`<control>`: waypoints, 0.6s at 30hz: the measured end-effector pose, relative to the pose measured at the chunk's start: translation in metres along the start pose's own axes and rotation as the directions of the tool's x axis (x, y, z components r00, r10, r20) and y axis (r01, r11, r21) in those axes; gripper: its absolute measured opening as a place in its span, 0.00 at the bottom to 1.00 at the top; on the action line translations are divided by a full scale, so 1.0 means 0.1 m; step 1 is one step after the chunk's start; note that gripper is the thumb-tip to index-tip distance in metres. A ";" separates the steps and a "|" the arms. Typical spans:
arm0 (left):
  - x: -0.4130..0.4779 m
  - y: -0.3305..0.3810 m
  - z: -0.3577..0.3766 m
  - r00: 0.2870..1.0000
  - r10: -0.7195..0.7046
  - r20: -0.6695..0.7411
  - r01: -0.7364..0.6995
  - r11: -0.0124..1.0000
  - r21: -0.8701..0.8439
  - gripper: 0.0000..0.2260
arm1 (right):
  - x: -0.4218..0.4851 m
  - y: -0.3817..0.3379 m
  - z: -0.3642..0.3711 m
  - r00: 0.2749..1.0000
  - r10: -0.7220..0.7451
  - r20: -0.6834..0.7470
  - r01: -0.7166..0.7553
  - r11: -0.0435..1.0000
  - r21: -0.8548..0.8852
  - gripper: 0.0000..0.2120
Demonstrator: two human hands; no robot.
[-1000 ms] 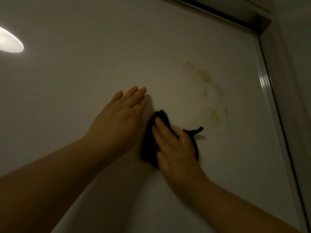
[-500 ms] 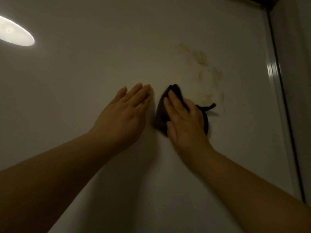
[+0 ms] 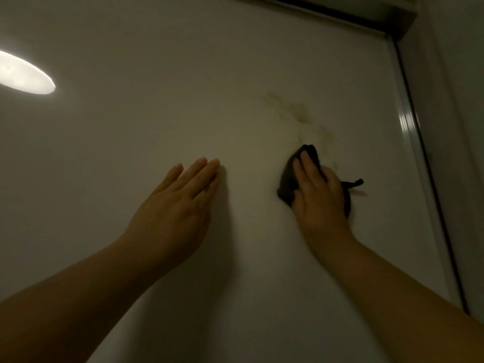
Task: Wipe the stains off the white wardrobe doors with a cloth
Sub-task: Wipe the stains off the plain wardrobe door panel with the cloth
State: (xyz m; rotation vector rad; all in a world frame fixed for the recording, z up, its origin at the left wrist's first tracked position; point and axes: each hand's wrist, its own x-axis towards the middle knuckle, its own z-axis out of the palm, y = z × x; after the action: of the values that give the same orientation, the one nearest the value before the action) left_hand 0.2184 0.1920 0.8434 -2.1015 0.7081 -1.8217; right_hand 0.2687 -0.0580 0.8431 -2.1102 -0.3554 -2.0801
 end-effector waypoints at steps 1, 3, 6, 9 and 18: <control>0.03 0.02 0.01 1.000 0.000 -0.009 0.000 1.000 0.004 0.25 | 0.02 -0.15 0.02 1.000 -0.025 0.012 0.025 1.000 -0.001 0.27; 0.09 0.06 0.04 1.000 -0.001 -0.025 0.001 1.000 0.003 0.24 | -0.17 -0.36 0.05 0.976 -0.195 0.094 0.195 0.981 0.007 0.27; 0.16 0.11 0.05 0.999 0.008 -0.044 -0.007 1.000 0.012 0.24 | -0.62 -0.24 -0.04 0.898 -0.402 0.178 0.398 0.916 0.058 0.25; 0.19 0.11 0.06 0.999 0.030 -0.034 -0.030 0.999 0.021 0.24 | -0.60 0.26 -0.11 0.918 -0.374 0.130 0.372 0.927 0.046 0.22; 0.34 0.08 0.16 0.999 0.024 -0.036 -0.023 1.000 0.018 0.26 | 0.55 -0.01 0.06 0.997 0.059 -0.054 -0.062 0.996 -0.058 0.24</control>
State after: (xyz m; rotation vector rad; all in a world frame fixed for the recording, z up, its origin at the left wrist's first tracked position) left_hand 0.2359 0.1653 0.8653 -2.0458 0.7203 -1.8506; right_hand 0.2743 -0.0517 0.8983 -2.0674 -0.2229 -2.1318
